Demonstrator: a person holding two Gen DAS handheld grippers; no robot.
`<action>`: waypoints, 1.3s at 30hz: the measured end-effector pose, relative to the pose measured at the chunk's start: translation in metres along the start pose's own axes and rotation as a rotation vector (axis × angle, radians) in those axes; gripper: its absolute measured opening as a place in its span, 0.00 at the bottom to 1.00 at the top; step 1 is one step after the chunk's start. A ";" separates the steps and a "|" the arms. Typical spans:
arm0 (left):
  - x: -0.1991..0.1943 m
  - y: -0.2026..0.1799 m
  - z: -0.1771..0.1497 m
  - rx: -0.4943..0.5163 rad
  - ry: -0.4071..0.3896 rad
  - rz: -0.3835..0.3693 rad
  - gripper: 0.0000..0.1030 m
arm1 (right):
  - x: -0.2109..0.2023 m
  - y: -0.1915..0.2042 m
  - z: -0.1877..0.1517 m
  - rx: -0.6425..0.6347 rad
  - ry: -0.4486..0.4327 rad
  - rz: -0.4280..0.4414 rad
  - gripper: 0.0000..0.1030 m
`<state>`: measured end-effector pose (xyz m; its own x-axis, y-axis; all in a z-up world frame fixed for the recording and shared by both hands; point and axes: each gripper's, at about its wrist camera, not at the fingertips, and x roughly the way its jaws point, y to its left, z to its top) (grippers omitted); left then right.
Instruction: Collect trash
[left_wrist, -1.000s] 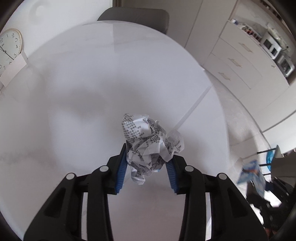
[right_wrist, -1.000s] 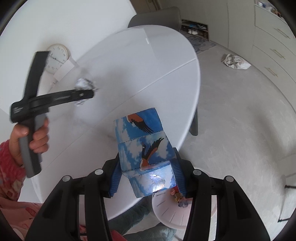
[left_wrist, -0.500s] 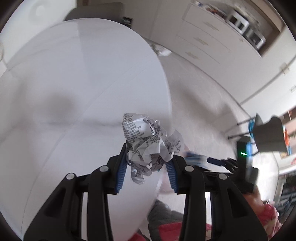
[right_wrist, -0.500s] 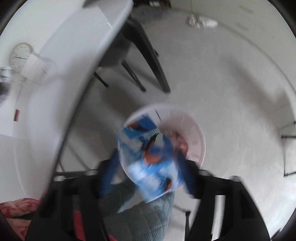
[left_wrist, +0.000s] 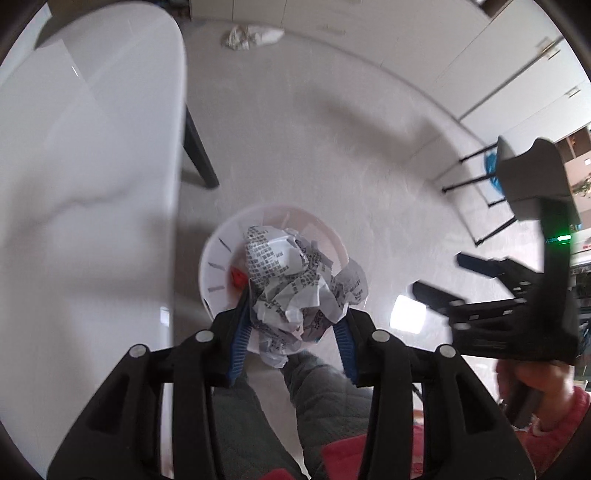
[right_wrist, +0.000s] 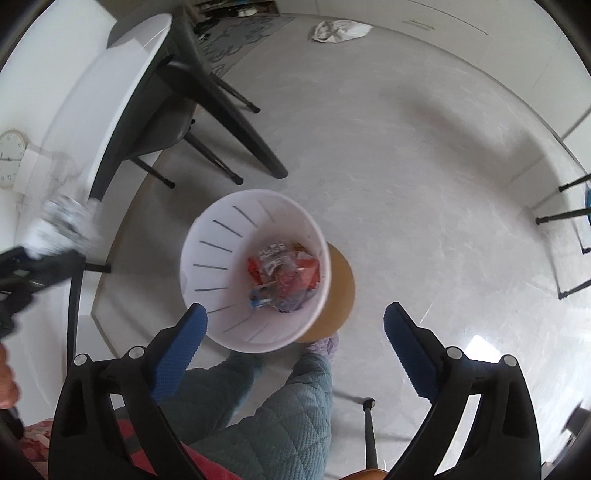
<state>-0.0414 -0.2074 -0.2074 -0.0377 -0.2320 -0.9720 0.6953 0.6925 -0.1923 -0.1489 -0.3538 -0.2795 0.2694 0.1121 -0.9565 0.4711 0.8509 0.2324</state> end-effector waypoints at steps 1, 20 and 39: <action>0.003 0.003 -0.006 -0.006 0.015 0.001 0.48 | 0.001 -0.004 0.000 0.004 0.003 0.001 0.94; -0.084 0.026 -0.001 -0.133 -0.190 0.126 0.88 | -0.041 0.064 0.041 -0.156 -0.083 0.009 0.94; -0.381 0.147 -0.105 -0.565 -0.759 0.540 0.92 | -0.270 0.349 0.114 -0.636 -0.613 0.142 0.98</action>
<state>-0.0003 0.0545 0.1204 0.7618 -0.0300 -0.6472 0.0493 0.9987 0.0118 0.0389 -0.1460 0.0795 0.7773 0.0988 -0.6213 -0.1066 0.9940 0.0247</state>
